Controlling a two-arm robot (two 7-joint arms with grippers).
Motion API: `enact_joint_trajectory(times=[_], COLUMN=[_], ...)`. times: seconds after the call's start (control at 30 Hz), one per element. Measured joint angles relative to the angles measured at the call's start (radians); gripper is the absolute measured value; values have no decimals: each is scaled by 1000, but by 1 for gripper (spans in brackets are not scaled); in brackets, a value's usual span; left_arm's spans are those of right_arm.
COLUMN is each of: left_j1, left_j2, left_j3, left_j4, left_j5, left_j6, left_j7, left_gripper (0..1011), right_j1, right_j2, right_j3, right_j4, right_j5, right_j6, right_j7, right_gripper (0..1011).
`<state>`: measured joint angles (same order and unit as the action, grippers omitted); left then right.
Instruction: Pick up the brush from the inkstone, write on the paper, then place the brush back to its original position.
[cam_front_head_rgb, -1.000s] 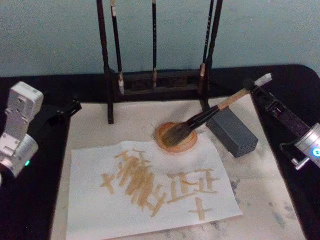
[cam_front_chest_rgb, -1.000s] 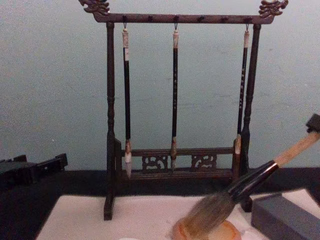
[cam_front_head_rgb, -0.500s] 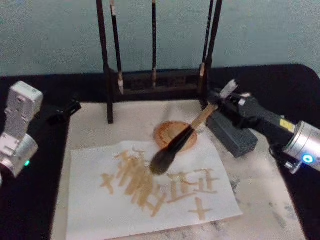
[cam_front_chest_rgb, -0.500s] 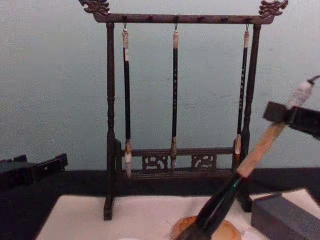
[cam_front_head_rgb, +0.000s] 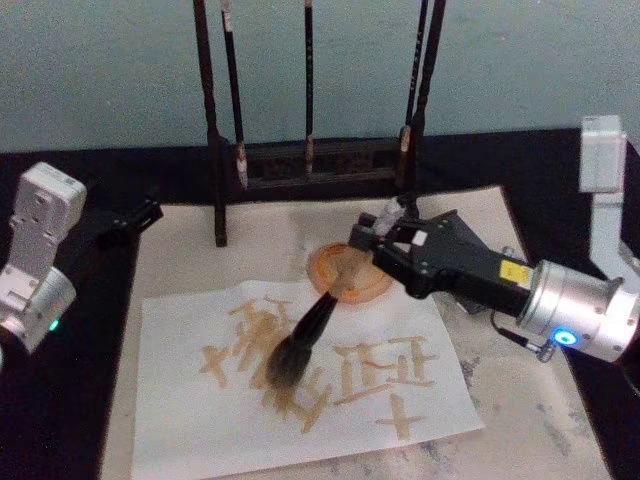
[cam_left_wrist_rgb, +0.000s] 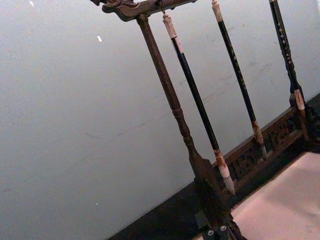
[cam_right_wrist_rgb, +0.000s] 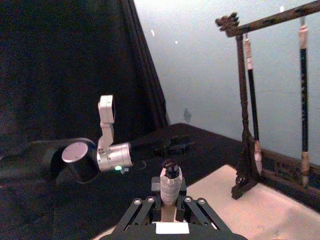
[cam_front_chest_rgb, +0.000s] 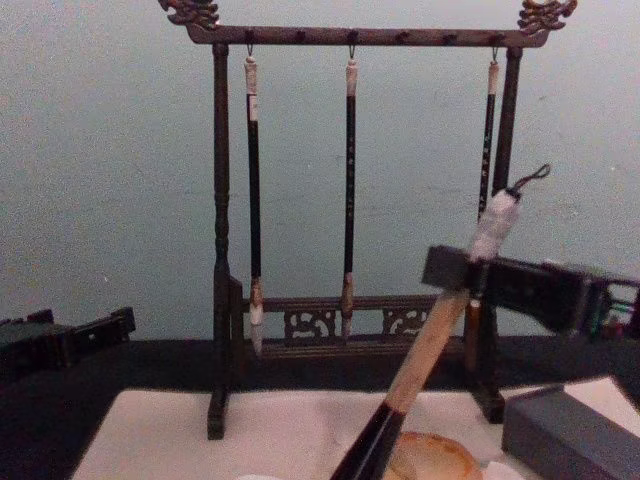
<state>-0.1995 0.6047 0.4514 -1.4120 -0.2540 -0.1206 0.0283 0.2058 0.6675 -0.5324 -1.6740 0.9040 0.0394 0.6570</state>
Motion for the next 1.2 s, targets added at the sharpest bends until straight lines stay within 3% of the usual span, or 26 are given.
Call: enact_joint_trajectory(times=[0.2,0.43,1.03,1.2], left_j1=[0,0,0,0], left_j2=[0,0,0,0], left_j3=[0,0,0,0], left_j4=[0,0,0,0], left_j5=[0,0,0,0], left_j6=[0,0,0,0], left_j7=[0,0,0,0], left_gripper=[1002,1002,1002,1002], right_j1=[27,28,-90,-145], right_j2=[-23,-29,43,70], right_j3=[-34,-32,86,140], right_j4=[9,17,-10,-14], right_j5=[-59,-72,0,29], right_j6=[16,20,-26,-56], right_j7=[-19,-26,-32,-31], right_gripper=[163,163,161,161])
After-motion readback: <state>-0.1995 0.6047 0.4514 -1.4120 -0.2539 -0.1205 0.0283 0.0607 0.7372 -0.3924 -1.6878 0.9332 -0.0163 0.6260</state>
